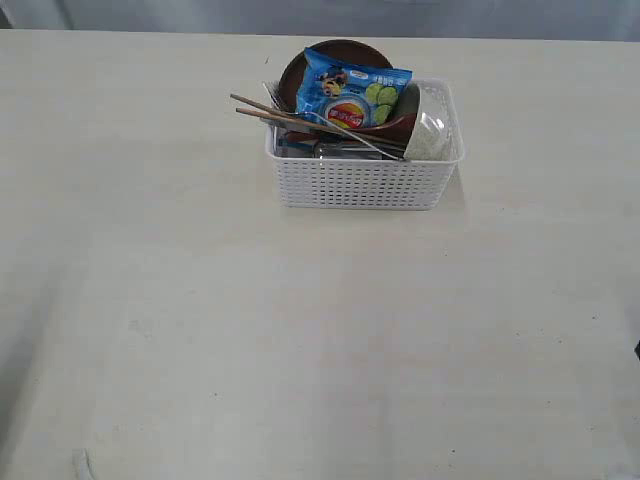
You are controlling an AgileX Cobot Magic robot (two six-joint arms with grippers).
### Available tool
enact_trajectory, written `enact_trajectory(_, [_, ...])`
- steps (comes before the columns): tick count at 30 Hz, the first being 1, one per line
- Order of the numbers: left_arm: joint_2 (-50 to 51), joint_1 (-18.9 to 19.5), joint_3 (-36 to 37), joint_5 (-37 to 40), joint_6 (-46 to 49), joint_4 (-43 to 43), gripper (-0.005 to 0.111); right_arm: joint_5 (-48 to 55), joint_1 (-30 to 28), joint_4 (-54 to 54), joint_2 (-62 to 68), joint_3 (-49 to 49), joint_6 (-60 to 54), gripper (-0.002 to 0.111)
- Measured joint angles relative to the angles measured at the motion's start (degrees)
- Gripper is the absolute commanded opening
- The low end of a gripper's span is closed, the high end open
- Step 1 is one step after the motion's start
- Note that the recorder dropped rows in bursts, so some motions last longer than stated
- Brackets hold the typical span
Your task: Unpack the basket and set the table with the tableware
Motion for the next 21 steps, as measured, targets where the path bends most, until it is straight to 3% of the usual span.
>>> enact_trajectory(3, [0.0, 0.0, 0.0, 0.0, 0.0, 0.0, 0.0, -8.3, 0.0, -1.6, 0.0, 0.0, -3.0, 0.0])
enact_trajectory(10, [0.0, 0.0, 0.0, 0.0, 0.0, 0.0, 0.0, -61.9, 0.0, -1.3, -0.1, 0.1, 5.0, 0.0])
enact_trajectory(11, [0.0, 0.0, 0.0, 0.0, 0.0, 0.0, 0.0, -65.9, 0.0, 0.6, -0.1, 0.0, 7.4, 0.0])
enact_trajectory(13, [0.0, 0.0, 0.0, 0.0, 0.0, 0.0, 0.0, -62.8, 0.0, 6.0, -0.1, -3.5, 11.1, 0.0])
enact_trajectory(17, [0.0, 0.0, 0.0, 0.0, 0.0, 0.0, 0.0, -36.1, 0.0, 10.6, 1.6, -20.5, 12.7, 0.0])
enact_trajectory(21, [0.0, 0.0, 0.0, 0.0, 0.0, 0.0, 0.0, -24.8, 0.0, 10.7, 8.2, -31.2, 12.7, 0.0])
